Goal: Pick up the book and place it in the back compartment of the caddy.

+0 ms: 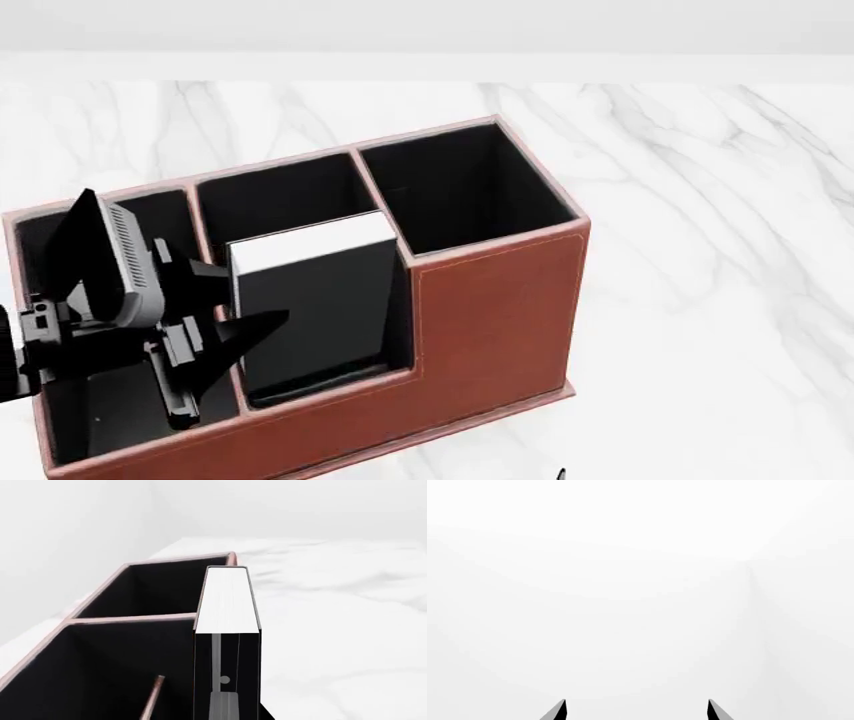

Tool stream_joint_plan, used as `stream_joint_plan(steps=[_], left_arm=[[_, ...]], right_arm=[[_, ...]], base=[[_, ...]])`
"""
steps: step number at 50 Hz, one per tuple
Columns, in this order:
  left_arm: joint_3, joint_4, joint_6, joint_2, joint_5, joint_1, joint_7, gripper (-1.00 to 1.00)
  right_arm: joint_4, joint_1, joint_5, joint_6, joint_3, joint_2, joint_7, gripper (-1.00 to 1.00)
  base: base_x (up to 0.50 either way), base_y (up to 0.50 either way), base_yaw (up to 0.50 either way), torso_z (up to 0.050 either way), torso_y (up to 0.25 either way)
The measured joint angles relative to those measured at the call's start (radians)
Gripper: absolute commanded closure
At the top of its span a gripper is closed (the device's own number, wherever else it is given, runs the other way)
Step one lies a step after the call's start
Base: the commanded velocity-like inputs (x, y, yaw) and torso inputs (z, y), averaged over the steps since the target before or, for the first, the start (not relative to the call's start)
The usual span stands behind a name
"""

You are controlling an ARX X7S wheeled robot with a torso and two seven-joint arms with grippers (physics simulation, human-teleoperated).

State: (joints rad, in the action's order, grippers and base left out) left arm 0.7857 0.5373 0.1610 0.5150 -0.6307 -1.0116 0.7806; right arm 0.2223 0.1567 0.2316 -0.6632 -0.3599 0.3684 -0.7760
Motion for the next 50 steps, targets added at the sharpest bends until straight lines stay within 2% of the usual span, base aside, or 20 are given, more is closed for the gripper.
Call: stream_joint_plan(steps=[27, 50], left_arm=[[0.001, 0.154, -0.121, -0.053, 0.058, -0.001, -0.009, 1.00], [-0.004, 0.374, -0.252, -0.145, 0.072, -0.029, 0.056, 1.00]], right_arm=[[-0.002, -0.003, -0.002, 0.000, -0.007, 0.006, -0.009, -1.00], [-0.005, -0.008, -0.005, 0.001, -0.015, 0.011, -0.013, -1.00]], base=[[0.00, 0.00, 0.00, 0.000, 0.002], [0.00, 0.00, 0.00, 0.000, 0.001]])
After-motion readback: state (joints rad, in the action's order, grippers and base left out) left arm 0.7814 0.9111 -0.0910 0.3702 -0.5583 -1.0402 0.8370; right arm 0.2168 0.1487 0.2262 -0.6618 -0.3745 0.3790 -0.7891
